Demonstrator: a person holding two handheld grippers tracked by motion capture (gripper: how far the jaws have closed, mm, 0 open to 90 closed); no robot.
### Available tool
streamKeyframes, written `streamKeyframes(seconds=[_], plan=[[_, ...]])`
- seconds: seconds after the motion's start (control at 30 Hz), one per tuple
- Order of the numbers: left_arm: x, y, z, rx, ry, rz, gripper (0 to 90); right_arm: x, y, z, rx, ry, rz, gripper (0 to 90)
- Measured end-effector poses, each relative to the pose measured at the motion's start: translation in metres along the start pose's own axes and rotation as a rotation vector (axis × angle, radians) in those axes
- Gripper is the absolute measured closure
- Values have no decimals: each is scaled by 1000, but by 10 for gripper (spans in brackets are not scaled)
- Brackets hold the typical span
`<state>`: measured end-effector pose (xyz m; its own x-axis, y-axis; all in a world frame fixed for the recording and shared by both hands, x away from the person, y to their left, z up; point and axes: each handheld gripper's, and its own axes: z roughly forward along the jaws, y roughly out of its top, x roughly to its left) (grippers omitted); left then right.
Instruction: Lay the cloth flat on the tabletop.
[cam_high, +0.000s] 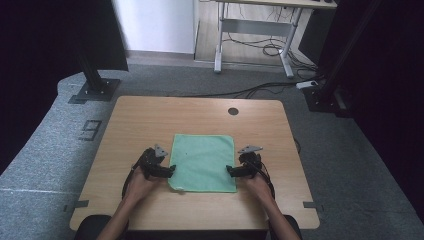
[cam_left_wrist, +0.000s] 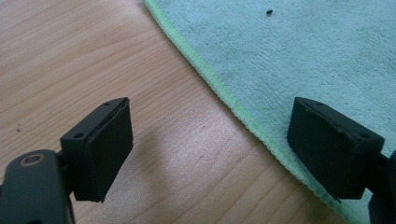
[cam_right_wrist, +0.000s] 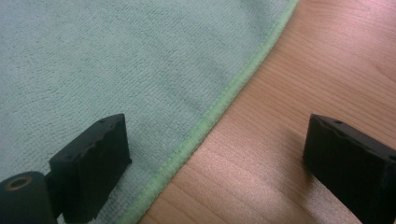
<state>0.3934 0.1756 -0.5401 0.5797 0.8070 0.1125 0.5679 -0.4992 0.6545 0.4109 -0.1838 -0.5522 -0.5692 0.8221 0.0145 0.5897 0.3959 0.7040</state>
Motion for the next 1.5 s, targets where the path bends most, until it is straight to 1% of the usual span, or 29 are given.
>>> streamKeyframes(seconds=[0.07, 0.1, 0.13, 0.17, 0.27, 0.33, 0.43, 0.5, 0.53, 0.63, 0.67, 0.7, 0.83, 0.93, 1.0, 1.07, 1.17, 1.27, 1.33, 1.5], plan=[[-1, 1, 0, -1, 2, 12, 141, 0, 0, -1, -2, 4, -2, 93], [-1, 1, -2, -5, -14, 12, 139, 0, 0, -1, -3, 10, 1, 94], [-1, 1, -3, -10, -32, 4, 135, -1, 0, -3, -5, 27, 8, 94], [0, 1, -6, -18, -47, -4, 130, -1, 0, -5, -12, 31, 13, 94], [1, -1, -15, -35, -71, -20, 124, -4, -1, -13, -25, 32, 16, 90], [2, -4, -21, -42, -81, -22, 122, -8, -4, -18, -25, 35, 19, 80], [5, -11, -30, -43, -84, -21, 111, -12, -11, -26, -27, 34, 25, 55], [7, -16, -34, -38, -85, -15, 103, -15, -15, -30, -22, 27, 24, 9], [8, -19, -36, -35, -89, -18, 103, -16, -17, -32, -17, 25, 22, 0], [13, -29, -40, -25, -103, -24, 102, -19, -24, -37, -11, 13, 12, 0], [14, -31, -41, -21, -106, -24, 85, -21, -28, -39, -9, 8, 9, 0], [17, -36, -43, -15, -101, -25, 66, -22, -29, -40, -7, 4, 9, 0], [23, -48, -44, 8, -92, -22, 40, -27, -39, -45, 6, -16, 9, 0], [26, -54, -43, 22, -96, -29, 36, -30, -46, -47, 9, -16, 8, 0], [27, -56, -41, 28, -100, -26, 39, -33, -48, -48, 8, -14, 8, 0], [28, -57, -40, 21, -116, -35, 32, -35, -50, -48, 4, -11, 14, 0], [29, -59, -39, 10, -107, -32, 5, -37, -52, -48, -2, -13, 12, 0], [30, -60, -38, -4, -110, -27, 0, -37, -54, -48, -14, -10, 10, 0], [31, -60, -37, -2, -121, -42, 0, -38, -54, -48, -18, -9, 7, 0], [31, -60, -37, -2, -121, -43, 0, -38, -54, -48, -18, -4, 0, 0]])
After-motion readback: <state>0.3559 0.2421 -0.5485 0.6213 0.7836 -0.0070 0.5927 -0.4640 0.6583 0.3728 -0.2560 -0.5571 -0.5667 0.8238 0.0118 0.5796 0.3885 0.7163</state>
